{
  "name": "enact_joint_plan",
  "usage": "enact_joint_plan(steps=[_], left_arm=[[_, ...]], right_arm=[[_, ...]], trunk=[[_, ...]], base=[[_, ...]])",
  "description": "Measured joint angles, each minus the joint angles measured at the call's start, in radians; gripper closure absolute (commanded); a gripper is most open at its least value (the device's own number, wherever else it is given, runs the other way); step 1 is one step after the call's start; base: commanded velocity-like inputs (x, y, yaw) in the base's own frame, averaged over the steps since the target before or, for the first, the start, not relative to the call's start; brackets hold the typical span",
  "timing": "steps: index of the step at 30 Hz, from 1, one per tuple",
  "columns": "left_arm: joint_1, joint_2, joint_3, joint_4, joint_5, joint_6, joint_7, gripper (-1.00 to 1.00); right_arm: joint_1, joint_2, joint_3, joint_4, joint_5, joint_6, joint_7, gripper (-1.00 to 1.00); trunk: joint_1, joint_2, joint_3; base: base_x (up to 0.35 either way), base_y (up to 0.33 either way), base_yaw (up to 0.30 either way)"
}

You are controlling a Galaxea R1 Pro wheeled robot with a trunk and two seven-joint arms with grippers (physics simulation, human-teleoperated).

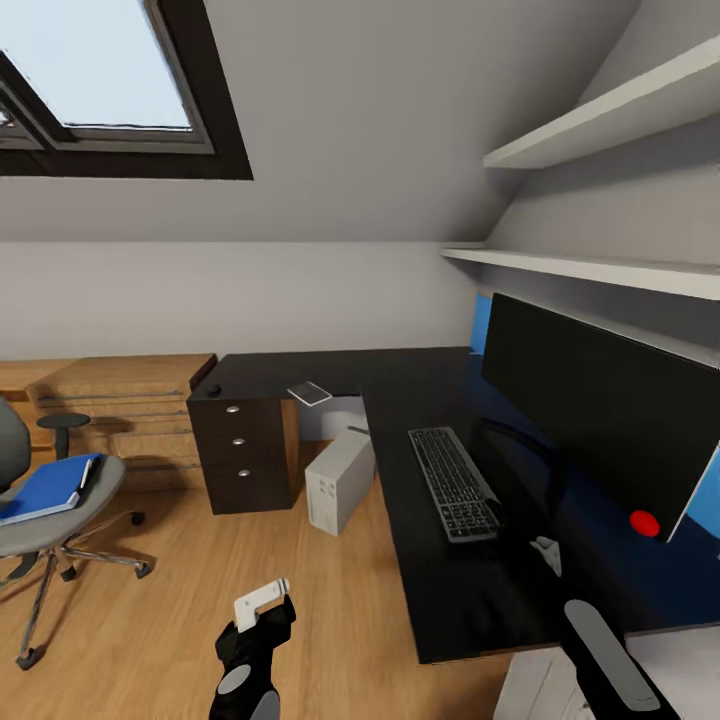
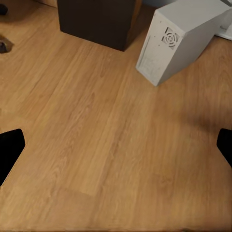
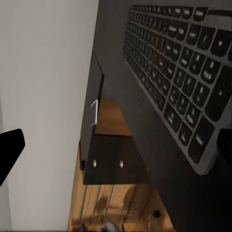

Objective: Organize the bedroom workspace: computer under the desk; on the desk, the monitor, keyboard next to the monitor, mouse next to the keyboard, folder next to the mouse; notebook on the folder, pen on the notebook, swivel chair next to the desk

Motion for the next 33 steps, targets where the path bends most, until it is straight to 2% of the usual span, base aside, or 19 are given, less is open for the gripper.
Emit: enact_joint_plan(steps=[10,15,20,22,24,25,27,33], left_arm=[[0.000,0.001,0.000,0.000,0.010,0.000,0.000,-1.00],[0.000,0.002,0.000,0.000,0.011,0.001,0.000,-1.00],[0.000,0.002,0.004,0.000,0.012,0.001,0.000,-1.00],[0.000,0.003,0.005,0.001,0.012,0.001,0.000,-1.00],[0.000,0.003,0.006,0.001,0.012,0.001,0.000,-1.00],[0.000,0.003,0.006,0.001,0.012,0.001,0.000,-1.00],[0.000,0.003,0.006,0.001,0.012,0.001,0.000,-1.00],[0.000,0.003,0.006,0.001,0.011,0.001,0.000,-1.00]], right_arm=[[0.000,0.000,0.004,-0.006,0.001,-0.004,0.004,-1.00],[0.000,0.000,0.025,-0.015,0.003,-0.008,0.007,-1.00],[0.000,0.008,0.073,-0.054,0.006,-0.011,0.005,-1.00],[0.000,0.013,0.107,-0.061,0.008,-0.012,0.003,-1.00],[0.000,0.015,0.164,-0.071,0.011,-0.006,0.005,-1.00],[0.000,0.015,0.178,-0.072,0.012,-0.005,0.006,-1.00],[0.000,0.016,0.197,-0.074,0.012,-0.006,0.007,-1.00],[0.000,0.017,0.209,-0.074,0.013,-0.009,0.006,-1.00]], trunk=[[0.000,0.000,0.000],[0.000,0.000,0.000],[0.000,0.000,0.000],[0.000,0.000,0.000],[-0.001,0.000,0.000],[-0.001,0.000,0.000],[-0.001,0.000,0.000],[-0.001,0.000,0.000]], base=[[-0.264,0.231,0.000],[-0.186,0.279,0.000],[-0.049,0.313,0.000],[-0.008,0.326,0.000],[0.025,0.331,0.000],[0.054,0.331,0.000],[0.071,0.331,0.000],[0.082,0.331,0.000]])
